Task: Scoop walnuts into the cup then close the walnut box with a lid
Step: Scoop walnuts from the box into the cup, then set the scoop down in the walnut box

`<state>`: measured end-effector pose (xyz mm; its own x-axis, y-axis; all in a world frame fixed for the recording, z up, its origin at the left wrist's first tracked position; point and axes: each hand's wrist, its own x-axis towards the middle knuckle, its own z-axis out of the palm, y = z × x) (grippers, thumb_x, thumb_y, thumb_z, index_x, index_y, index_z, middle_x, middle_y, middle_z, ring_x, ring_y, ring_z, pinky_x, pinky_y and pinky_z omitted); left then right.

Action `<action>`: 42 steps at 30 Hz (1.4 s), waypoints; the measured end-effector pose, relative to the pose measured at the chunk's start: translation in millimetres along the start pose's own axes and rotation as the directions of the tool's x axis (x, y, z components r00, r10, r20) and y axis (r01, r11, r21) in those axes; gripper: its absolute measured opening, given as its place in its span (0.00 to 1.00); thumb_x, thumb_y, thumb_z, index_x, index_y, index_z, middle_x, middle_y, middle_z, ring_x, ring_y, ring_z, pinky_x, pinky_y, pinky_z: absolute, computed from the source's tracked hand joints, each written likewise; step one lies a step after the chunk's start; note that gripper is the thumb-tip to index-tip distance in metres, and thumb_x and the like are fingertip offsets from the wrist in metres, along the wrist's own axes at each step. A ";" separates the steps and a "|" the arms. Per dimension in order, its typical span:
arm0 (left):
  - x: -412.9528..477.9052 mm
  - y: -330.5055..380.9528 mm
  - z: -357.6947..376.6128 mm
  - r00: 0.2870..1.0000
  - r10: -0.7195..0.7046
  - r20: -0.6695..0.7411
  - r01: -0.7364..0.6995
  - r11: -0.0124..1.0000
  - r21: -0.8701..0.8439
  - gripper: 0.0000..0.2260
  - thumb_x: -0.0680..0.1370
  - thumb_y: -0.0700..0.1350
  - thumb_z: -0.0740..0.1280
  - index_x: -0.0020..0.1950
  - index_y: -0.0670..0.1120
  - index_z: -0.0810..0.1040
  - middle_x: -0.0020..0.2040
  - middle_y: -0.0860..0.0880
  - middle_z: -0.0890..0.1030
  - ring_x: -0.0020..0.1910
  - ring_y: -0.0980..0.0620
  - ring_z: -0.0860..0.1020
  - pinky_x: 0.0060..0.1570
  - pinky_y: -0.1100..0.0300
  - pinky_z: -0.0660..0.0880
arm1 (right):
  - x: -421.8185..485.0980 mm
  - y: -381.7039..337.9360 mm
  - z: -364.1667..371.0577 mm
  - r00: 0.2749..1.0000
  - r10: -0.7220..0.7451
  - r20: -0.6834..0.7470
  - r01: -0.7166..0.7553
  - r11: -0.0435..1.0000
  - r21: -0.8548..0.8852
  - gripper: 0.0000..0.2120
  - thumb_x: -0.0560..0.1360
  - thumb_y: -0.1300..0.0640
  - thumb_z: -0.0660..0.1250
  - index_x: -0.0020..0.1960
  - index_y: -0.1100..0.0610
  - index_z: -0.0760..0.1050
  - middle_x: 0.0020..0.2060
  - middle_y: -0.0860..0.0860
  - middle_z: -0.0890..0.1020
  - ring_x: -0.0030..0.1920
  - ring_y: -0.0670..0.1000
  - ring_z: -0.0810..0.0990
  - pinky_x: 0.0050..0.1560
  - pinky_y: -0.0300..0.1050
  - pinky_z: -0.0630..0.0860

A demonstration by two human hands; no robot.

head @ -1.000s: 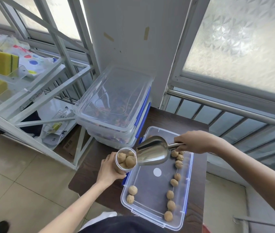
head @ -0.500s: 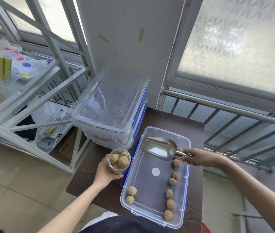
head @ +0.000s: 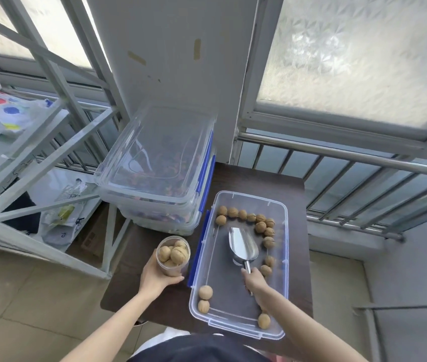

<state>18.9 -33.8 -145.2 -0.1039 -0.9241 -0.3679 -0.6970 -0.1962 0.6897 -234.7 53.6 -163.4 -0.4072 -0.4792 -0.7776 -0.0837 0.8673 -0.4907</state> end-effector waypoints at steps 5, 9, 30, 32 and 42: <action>7.9 -2.1 -1.0 1.000 -0.029 0.005 0.028 0.999 0.019 0.37 0.53 0.49 0.84 0.58 0.45 0.73 0.55 0.45 0.82 0.57 0.46 0.79 0.59 0.54 0.74 | 14.4 9.6 23.7 0.994 0.062 -0.088 -0.061 0.998 0.012 0.18 0.80 0.51 0.55 0.62 0.64 0.65 0.43 0.58 0.72 0.43 0.54 0.71 0.42 0.43 0.67; 18.8 1.7 -0.7 1.000 -0.029 0.012 0.029 1.000 0.007 0.40 0.53 0.50 0.84 0.60 0.43 0.72 0.58 0.44 0.81 0.60 0.45 0.78 0.62 0.54 0.72 | 33.8 14.9 37.9 0.997 0.049 -0.053 -0.049 0.999 0.006 0.22 0.79 0.48 0.54 0.64 0.64 0.62 0.46 0.59 0.76 0.40 0.55 0.72 0.31 0.43 0.64; 34.5 1.4 -17.4 0.974 -0.057 0.219 0.048 0.998 0.048 0.42 0.53 0.41 0.84 0.63 0.40 0.71 0.58 0.44 0.79 0.60 0.45 0.76 0.61 0.57 0.70 | -14.4 -15.4 18.7 0.986 -0.127 0.106 0.157 0.921 -0.357 0.15 0.76 0.43 0.58 0.41 0.54 0.68 0.36 0.53 0.80 0.36 0.57 0.81 0.44 0.51 0.79; 36.7 1.3 -27.9 0.966 -0.018 0.258 -0.008 0.995 0.098 0.39 0.55 0.40 0.84 0.62 0.41 0.72 0.56 0.46 0.79 0.57 0.48 0.77 0.58 0.59 0.71 | -18.5 -20.8 13.5 0.988 -0.106 0.109 0.144 0.887 -0.439 0.22 0.75 0.38 0.55 0.49 0.57 0.71 0.42 0.55 0.82 0.41 0.58 0.83 0.45 0.50 0.79; 58.3 37.2 -99.3 0.965 0.135 0.226 -0.232 0.841 0.488 0.14 0.70 0.43 0.72 0.53 0.44 0.75 0.49 0.46 0.81 0.46 0.49 0.77 0.43 0.58 0.71 | -57.7 -121.9 -9.4 0.850 -0.518 -0.097 0.285 0.607 -0.742 0.18 0.79 0.48 0.53 0.58 0.59 0.74 0.55 0.59 0.81 0.55 0.61 0.79 0.49 0.49 0.74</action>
<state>57.3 -127.5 -79.1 -0.3549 -0.8438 -0.4026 -0.9085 0.2096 0.3615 -209.6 -23.2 -55.1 -0.3910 -0.8433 -0.3687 -0.8418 0.4897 -0.2273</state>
